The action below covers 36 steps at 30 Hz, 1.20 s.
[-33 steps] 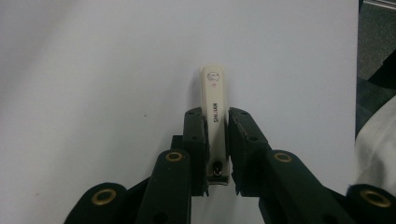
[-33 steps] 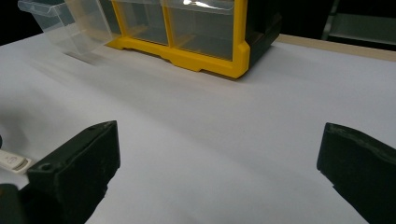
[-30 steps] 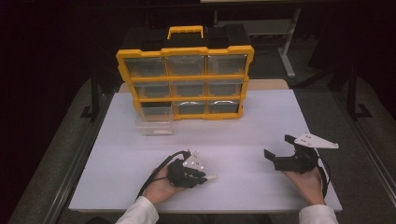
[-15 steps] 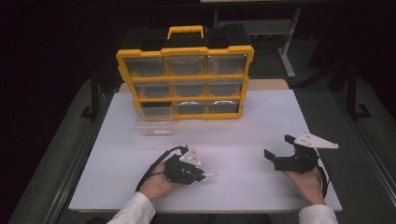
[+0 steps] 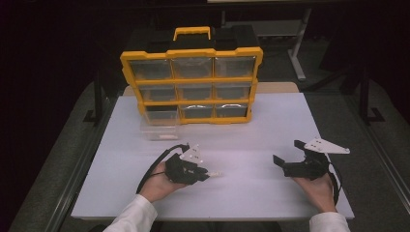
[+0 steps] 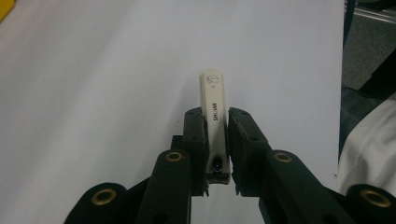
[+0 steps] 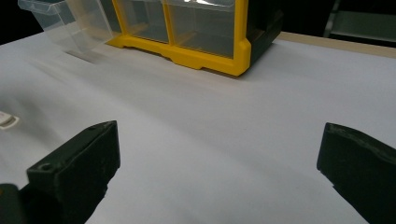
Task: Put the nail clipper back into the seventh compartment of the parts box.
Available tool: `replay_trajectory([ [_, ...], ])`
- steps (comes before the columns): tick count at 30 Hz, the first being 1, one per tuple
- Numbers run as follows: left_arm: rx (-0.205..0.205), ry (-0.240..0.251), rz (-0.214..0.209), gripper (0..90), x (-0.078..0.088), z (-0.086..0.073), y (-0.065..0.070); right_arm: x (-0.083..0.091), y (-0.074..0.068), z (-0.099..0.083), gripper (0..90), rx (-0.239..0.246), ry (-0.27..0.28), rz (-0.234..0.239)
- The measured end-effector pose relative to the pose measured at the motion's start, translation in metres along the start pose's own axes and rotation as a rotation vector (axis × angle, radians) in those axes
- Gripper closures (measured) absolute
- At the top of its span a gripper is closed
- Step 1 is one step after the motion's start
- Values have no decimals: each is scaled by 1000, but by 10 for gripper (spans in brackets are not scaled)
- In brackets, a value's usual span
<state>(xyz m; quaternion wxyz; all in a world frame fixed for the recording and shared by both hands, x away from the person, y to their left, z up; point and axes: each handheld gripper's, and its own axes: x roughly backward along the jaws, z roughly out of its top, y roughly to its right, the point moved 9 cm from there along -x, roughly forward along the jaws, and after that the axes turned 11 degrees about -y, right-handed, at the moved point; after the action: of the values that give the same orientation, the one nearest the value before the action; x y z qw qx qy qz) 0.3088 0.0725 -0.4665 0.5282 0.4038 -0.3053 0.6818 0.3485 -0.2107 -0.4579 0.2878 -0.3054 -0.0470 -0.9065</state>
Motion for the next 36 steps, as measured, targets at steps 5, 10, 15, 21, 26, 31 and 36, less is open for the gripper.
replay_trajectory([
  [5, -2, 4, 7, 780, 8, 3, -3, 0, 0, 0, 0, 1, 2, 0],
  [10, 13, 12, 14, 780, 14, 3, -8, 0, 0, 0, 0, 1, 0, 2],
  [15, 29, 26, 19, 780, 18, 2, -12, -1, -1, -1, 0, 0, -5, 4],
  [21, 59, 34, 27, 780, 23, -3, -23, -2, -2, -1, 0, 4, -9, 7],
  [26, 83, 49, 30, 780, 27, -4, -29, -2, -2, -1, 0, 3, -9, 10],
  [31, 95, 53, 42, 780, 31, -7, -34, -2, -2, -2, 0, 4, -11, 11],
  [36, 106, 66, 50, 780, 38, -9, -38, -3, -2, -2, 0, 5, -14, 12],
])
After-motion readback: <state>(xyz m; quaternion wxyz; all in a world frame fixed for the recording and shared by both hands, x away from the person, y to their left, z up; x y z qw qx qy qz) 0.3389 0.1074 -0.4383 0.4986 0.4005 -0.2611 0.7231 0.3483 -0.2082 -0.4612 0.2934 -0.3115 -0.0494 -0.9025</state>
